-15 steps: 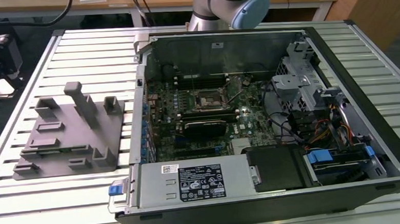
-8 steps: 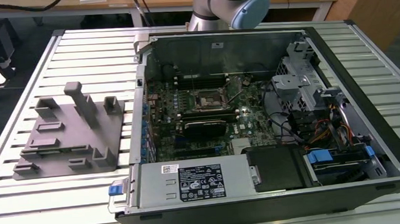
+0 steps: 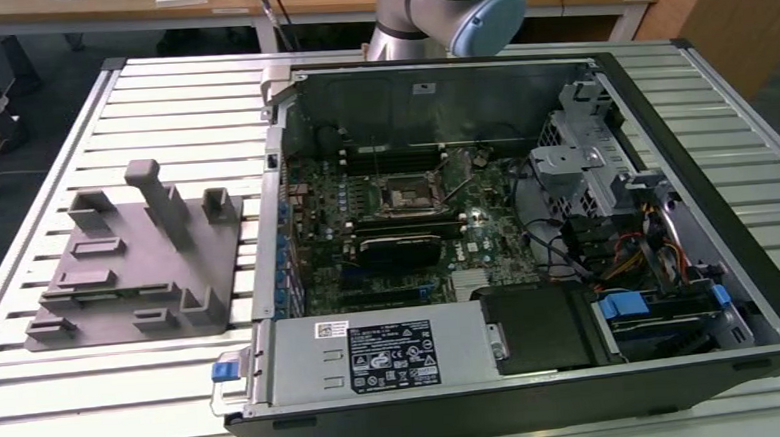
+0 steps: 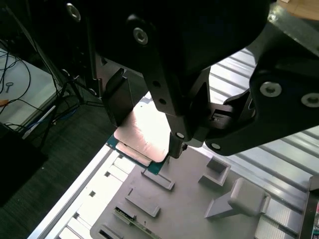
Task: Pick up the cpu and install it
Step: 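Pick up the cpu and move it towards the insertion slot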
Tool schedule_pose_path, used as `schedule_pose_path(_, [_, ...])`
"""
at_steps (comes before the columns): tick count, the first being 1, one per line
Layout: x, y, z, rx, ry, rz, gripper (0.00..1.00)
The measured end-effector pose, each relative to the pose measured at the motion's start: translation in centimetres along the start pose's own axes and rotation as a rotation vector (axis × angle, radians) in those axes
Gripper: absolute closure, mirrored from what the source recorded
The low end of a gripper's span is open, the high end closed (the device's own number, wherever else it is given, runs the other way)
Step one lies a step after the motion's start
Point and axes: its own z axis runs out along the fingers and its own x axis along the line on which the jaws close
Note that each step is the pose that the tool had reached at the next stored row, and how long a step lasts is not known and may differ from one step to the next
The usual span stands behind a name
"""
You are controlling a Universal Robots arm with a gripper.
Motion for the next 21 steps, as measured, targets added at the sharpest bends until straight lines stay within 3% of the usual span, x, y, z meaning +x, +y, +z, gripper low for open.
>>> schedule_pose_path(6, [-0.99, -0.02, -0.17, 0.0001, 0.0003, 0.000, 0.47])
schedule_pose_path(21, [-4.50, -0.08, -0.16, 0.0001, 0.0002, 0.000, 0.47])
